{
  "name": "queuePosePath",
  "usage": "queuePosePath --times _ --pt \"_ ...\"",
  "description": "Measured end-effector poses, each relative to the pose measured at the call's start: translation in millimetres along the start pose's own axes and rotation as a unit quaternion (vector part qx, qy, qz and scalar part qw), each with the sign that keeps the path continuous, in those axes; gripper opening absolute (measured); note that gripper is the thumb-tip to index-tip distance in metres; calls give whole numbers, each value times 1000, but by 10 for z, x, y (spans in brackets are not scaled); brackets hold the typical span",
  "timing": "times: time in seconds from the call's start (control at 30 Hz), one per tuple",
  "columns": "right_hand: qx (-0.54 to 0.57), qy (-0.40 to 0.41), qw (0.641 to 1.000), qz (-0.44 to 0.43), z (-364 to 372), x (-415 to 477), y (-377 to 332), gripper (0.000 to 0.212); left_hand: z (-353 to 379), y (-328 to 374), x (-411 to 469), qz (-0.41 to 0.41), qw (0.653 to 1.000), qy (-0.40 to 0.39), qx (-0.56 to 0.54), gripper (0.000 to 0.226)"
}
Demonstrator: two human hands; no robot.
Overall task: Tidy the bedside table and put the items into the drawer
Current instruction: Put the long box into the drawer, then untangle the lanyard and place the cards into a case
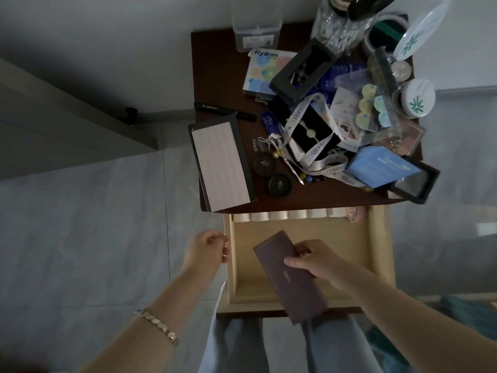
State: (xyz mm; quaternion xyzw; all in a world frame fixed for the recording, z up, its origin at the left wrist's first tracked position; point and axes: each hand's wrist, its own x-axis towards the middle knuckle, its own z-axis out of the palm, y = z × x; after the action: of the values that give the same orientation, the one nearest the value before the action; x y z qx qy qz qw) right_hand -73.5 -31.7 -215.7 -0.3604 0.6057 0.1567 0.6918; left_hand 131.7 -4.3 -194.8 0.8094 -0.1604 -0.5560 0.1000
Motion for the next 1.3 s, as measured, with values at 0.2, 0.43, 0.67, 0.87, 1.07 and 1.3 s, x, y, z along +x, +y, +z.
queuePosePath --times 0.2,0.43,0.67,0.87,1.07,1.3 --pt "147 98 982 59 436 802 240 34 182 -365 559 -35 998 -2 57 33" --pt "29 162 984 66 847 1280 286 39 263 -536 857 10 998 -21 51 40" --pt "-6 92 994 55 941 1320 460 40 300 -626 877 22 999 -16 41 47" --pt "-107 128 986 5 633 896 69 30 176 -469 708 -4 999 17 -26 47" --pt "-122 297 903 -286 378 -19 -851 22 -244 92 354 78 956 226 -167 35" --pt "-256 291 908 -159 602 237 -1580 87 -425 713 209 74 969 31 -235 39"
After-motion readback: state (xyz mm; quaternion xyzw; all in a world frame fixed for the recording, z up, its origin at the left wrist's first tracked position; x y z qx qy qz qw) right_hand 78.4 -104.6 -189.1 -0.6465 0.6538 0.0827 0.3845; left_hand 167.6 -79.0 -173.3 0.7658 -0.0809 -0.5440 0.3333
